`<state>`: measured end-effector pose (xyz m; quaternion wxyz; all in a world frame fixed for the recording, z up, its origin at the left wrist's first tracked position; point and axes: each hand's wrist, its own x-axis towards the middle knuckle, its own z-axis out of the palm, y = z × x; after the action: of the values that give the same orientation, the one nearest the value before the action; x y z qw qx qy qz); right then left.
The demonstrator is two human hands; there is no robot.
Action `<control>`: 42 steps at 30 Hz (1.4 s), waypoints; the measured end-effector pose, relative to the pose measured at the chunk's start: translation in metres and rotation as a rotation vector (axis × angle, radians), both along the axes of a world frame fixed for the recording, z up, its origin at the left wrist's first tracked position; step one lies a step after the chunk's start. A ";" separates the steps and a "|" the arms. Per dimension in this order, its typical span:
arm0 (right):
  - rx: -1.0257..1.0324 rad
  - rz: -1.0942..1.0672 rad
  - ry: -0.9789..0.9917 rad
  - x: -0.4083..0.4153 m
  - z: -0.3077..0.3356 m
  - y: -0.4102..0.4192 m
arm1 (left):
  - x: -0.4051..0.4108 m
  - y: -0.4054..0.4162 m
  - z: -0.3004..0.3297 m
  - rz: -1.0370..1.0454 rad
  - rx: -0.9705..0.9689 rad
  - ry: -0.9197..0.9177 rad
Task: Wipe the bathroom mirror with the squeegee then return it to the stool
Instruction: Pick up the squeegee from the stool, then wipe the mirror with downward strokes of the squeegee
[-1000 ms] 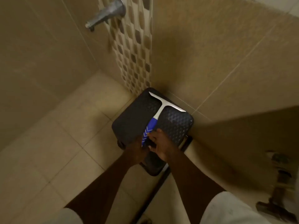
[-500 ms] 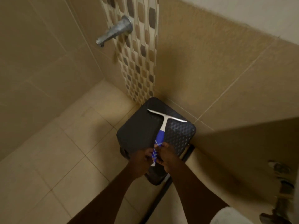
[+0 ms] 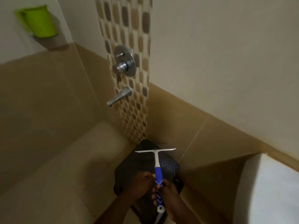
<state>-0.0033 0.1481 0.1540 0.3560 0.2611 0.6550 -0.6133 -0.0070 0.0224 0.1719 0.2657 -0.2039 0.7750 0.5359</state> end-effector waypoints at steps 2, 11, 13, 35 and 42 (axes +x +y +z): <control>0.040 0.045 0.075 -0.001 0.029 0.003 | -0.001 0.009 0.027 0.037 0.030 0.029; 0.048 0.213 0.329 0.010 0.171 0.040 | 0.010 0.037 0.146 0.137 0.093 0.301; -0.053 0.206 0.440 0.022 0.196 0.051 | 0.016 0.045 0.174 0.169 0.141 0.384; -0.309 0.009 1.193 0.109 0.462 0.145 | 0.093 0.148 0.472 -0.027 0.011 1.346; -0.288 0.026 1.300 0.129 0.499 0.156 | 0.110 0.158 0.508 -0.041 0.031 1.453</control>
<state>0.1258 0.3045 0.6531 -0.0727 -0.2200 0.6508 -0.7230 0.1033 0.1808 0.6804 -0.3031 0.2219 0.7518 0.5420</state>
